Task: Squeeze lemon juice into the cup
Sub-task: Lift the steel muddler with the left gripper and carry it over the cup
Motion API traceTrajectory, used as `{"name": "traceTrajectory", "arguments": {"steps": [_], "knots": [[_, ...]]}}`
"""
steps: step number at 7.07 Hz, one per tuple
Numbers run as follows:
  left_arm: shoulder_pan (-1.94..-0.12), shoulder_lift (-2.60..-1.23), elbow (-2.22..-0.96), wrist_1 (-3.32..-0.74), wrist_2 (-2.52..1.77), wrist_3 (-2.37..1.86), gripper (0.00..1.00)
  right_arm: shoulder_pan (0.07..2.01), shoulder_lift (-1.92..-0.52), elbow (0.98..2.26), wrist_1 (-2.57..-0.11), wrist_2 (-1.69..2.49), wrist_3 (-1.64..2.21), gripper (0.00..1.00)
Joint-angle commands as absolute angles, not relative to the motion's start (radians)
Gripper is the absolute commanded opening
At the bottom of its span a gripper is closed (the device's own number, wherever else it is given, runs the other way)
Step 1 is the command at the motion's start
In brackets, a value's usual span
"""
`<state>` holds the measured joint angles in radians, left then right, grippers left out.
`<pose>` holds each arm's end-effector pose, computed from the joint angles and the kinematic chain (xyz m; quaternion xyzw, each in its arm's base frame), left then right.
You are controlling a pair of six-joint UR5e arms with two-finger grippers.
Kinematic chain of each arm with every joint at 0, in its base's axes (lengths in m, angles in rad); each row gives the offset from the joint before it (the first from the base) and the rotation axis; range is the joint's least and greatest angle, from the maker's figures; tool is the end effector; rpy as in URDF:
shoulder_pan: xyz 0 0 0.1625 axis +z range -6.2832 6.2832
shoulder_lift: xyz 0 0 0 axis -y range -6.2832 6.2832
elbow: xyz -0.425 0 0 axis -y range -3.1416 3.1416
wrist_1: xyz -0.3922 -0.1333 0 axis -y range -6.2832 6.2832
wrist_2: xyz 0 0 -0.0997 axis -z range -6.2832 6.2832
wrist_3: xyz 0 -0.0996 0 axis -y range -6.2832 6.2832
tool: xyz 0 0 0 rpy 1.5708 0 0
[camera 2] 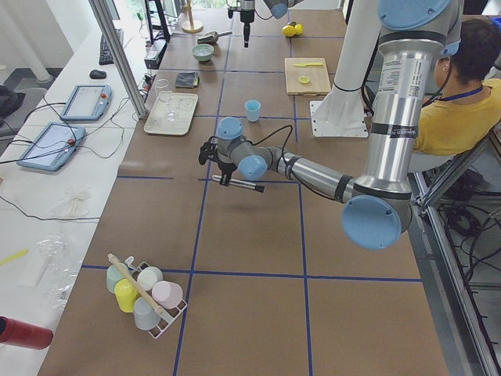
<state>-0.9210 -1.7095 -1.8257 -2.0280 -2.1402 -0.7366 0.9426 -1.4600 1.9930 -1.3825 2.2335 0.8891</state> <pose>0.2692 -0.4859 0.4134 0.1412 0.4499 0.0779 0.8784 -0.2423 -0.4562 0.3787 0.0328 -0.4505 0.0013 0.8922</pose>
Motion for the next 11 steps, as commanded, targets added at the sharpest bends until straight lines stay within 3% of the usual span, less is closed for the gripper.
{"name": "traceTrajectory", "arguments": {"steps": [1, 3, 5, 6, 8, 11], "knots": [[-0.865, -1.898, -1.902, -2.010, -2.129, -0.739, 0.00, 0.951, -1.521, 2.051, -1.382, 2.232, 0.884, 0.99], [-0.711, -2.064, -1.960, -2.014, -1.892, -0.736, 0.00, 0.980, -1.554, 2.092, -1.382, 2.232, 0.882, 0.99], [-0.698, -2.109, -1.994, -2.043, -1.831, -0.738, 0.00, 1.029, -1.587, 2.121, -1.381, 2.232, 0.870, 0.99], [-0.611, -2.105, -1.987, -2.201, -1.599, -0.739, 0.00, 1.046, -1.610, 2.143, -1.381, 2.232, 0.868, 0.99], [-0.360, -2.091, -1.897, -2.430, -1.041, -0.738, 0.00, 1.063, -1.626, 2.138, -1.382, 2.233, 0.868, 1.00], [-0.283, -2.106, -1.787, -2.526, -0.892, -0.738, 0.00, 1.086, -1.654, 2.140, -1.382, 2.233, 0.867, 1.00]]}}
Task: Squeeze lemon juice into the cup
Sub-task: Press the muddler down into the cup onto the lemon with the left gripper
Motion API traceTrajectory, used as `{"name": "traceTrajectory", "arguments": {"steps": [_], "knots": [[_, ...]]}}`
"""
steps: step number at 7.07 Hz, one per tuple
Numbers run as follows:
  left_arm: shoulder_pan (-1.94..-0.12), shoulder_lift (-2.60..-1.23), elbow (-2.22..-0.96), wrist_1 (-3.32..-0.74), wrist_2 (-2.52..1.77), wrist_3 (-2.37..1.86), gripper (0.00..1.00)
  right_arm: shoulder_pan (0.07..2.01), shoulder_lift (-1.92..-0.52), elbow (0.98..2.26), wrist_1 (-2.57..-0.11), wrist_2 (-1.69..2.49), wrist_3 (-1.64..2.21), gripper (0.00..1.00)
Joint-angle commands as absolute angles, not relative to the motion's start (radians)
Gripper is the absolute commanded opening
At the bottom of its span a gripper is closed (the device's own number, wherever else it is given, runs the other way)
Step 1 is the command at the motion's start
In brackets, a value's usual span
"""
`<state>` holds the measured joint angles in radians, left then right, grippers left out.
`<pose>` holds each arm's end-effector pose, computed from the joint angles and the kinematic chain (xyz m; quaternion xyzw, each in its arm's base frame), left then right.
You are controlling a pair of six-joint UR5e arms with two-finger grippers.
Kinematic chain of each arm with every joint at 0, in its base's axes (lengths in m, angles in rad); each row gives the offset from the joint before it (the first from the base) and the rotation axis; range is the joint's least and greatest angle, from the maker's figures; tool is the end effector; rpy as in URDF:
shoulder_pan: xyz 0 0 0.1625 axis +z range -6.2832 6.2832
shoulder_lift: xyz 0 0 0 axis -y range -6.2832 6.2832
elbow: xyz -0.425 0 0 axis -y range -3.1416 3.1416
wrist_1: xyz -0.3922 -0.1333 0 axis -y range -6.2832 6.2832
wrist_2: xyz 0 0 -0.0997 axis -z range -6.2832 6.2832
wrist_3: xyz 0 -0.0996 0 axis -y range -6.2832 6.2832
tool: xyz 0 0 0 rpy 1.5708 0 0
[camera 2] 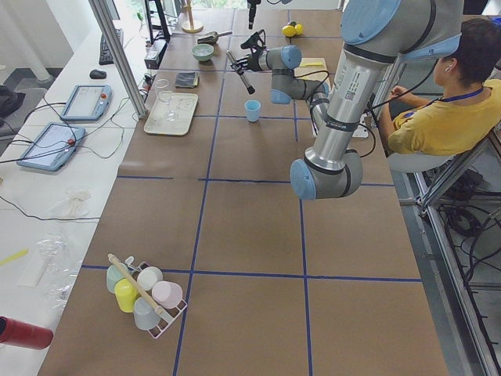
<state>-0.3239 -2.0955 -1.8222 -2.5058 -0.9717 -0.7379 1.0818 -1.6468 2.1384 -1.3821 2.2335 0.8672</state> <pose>0.4709 -0.3579 0.1454 0.5564 0.4982 -0.0578 0.6625 -0.1433 -0.4226 0.3995 0.0533 -0.4367 0.0610 0.8959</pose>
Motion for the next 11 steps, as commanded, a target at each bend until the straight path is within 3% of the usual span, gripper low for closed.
{"name": "traceTrajectory", "arguments": {"steps": [1, 11], "knots": [[-0.278, -2.112, -1.770, -2.526, -0.873, -0.736, 0.00, 1.086, -1.658, 2.138, -1.382, 2.233, 0.867, 1.00], [-0.229, -2.195, -1.539, -2.592, -0.788, -0.746, 0.00, 1.088, -1.666, 2.129, -1.384, 2.243, 0.867, 1.00]]}}
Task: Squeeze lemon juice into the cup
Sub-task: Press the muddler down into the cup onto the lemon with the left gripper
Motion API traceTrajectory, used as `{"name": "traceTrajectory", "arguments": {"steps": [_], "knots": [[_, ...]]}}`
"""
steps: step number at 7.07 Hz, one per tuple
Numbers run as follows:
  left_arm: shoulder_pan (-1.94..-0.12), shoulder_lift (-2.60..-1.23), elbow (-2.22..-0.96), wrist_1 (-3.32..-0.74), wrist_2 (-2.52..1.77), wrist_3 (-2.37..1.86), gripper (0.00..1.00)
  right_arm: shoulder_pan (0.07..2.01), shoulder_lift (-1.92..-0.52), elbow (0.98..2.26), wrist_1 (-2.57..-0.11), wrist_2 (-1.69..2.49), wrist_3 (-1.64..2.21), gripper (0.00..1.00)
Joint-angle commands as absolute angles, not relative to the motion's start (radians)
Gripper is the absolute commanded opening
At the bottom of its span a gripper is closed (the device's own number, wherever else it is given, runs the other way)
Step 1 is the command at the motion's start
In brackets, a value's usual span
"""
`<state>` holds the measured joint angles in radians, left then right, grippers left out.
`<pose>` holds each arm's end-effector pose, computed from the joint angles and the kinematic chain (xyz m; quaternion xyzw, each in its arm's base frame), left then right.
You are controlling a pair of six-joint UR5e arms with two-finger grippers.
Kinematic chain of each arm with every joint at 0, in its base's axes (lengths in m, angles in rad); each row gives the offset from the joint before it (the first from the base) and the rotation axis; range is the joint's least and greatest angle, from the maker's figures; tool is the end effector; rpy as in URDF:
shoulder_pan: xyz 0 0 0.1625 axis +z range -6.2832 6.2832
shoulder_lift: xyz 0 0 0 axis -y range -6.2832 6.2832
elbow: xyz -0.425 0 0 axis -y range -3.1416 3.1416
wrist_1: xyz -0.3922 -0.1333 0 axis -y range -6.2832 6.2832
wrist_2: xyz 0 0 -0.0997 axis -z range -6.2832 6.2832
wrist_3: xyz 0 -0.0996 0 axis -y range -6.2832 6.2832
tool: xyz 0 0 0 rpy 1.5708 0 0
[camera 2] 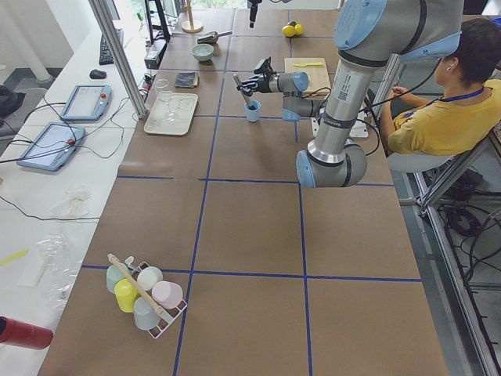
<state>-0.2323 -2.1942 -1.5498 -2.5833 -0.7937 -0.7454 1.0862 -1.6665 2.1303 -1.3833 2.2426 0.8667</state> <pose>0.5739 -0.3445 0.1826 0.5635 0.4452 -0.0748 0.6919 -0.1403 -0.4196 0.4117 0.0404 -0.4326 0.0663 0.8982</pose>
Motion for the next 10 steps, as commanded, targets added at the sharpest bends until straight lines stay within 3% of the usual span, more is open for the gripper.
{"name": "traceTrajectory", "arguments": {"steps": [1, 4, 7, 9, 10], "knots": [[-0.227, -2.195, -1.540, -2.592, -0.788, -0.746, 0.00, 1.088, -1.667, 2.131, -1.384, 2.246, 0.867, 1.00], [-0.224, -2.194, -1.545, -2.591, -0.788, -0.739, 0.00, 1.086, -1.669, 2.128, -1.384, 2.252, 0.867, 1.00], [-0.236, -2.194, -1.761, -2.582, -0.883, -0.565, 0.00, 1.089, -1.693, 2.135, -1.381, 2.256, 0.868, 1.00], [-0.287, -2.192, -1.776, -2.516, -0.888, -0.565, 0.00, 1.106, -1.732, 2.126, -1.382, 2.261, 0.867, 1.00], [-0.352, -2.178, -1.802, -2.367, -1.004, -0.568, 0.00, 1.117, -1.753, 2.134, -1.381, 2.261, 0.865, 1.00]]}}
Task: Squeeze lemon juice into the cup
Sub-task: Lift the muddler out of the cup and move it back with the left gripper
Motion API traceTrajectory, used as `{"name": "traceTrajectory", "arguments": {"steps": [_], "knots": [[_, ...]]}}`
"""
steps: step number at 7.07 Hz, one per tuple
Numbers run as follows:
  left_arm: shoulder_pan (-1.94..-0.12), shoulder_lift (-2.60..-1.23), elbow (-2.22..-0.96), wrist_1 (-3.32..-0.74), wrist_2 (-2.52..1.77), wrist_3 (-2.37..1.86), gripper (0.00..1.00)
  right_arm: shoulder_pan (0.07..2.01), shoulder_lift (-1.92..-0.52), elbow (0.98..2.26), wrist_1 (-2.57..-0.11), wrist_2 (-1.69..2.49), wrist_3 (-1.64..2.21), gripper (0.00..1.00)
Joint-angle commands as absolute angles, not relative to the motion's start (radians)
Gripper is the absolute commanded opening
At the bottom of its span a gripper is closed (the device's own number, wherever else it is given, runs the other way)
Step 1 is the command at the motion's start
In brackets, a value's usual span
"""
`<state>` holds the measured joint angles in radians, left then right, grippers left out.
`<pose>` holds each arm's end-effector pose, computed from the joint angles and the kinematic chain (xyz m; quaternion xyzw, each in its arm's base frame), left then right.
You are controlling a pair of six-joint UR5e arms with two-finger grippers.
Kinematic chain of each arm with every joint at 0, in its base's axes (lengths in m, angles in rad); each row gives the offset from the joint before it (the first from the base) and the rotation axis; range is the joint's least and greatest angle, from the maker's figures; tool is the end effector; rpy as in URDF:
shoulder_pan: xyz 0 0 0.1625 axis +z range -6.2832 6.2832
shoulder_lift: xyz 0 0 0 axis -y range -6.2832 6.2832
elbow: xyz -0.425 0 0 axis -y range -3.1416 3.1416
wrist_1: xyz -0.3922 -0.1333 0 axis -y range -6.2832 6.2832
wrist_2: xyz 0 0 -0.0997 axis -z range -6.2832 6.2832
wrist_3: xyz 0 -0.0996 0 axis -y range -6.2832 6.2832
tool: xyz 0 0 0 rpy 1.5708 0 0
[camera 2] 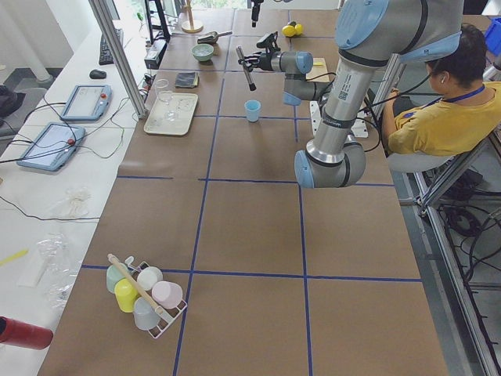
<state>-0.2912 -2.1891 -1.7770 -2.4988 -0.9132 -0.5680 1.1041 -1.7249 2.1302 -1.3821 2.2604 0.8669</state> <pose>0.4923 -0.3503 0.1086 0.6032 0.4556 -0.0216 0.6542 -0.1269 -0.4073 0.4357 0.0165 -0.4243 0.0819 0.9016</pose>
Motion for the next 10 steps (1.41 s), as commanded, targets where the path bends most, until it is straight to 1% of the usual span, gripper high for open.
{"name": "traceTrajectory", "arguments": {"steps": [1, 2, 4, 5, 6, 7, 8, 9, 10], "knots": [[-0.439, -2.114, -1.865, -2.229, -1.181, -0.574, 0.00, 1.117, -1.755, 2.132, -1.382, 2.261, 0.865, 1.00], [-0.501, -2.058, -1.899, -2.135, -1.275, -0.581, 0.00, 1.117, -1.766, 2.132, -1.382, 2.261, 0.865, 1.00], [-0.608, -1.917, -1.919, -2.118, -1.409, -0.584, 0.00, 1.115, -1.772, 2.114, -1.365, 2.260, 0.847, 1.00], [-0.665, -1.843, -1.927, -2.103, -1.483, -0.603, 0.00, 1.115, -1.770, 2.076, -1.332, 2.260, 0.824, 1.00], [-0.748, -1.803, -1.911, -2.077, -1.593, -0.650, 0.00, 1.115, -1.772, 2.033, -1.257, 2.261, 0.821, 1.00], [-0.818, -1.799, -1.901, -1.960, -1.734, -0.691, 0.00, 1.115, -1.773, 1.993, -1.202, 2.261, 0.821, 1.00], [-0.834, -1.798, -1.899, -1.818, -1.779, -0.692, 0.00, 1.115, -1.773, 1.982, -1.166, 2.281, 0.822, 1.00], [-0.838, -1.790, -1.869, -1.707, -1.784, -0.690, 0.00, 1.117, -1.779, 1.986, -1.161, 2.307, 0.822, 1.00], [-0.871, -1.716, -1.865, -1.698, -1.830, -0.689, 0.00, 1.117, -1.779, 1.990, -1.161, 2.307, 0.822, 1.00]]}}
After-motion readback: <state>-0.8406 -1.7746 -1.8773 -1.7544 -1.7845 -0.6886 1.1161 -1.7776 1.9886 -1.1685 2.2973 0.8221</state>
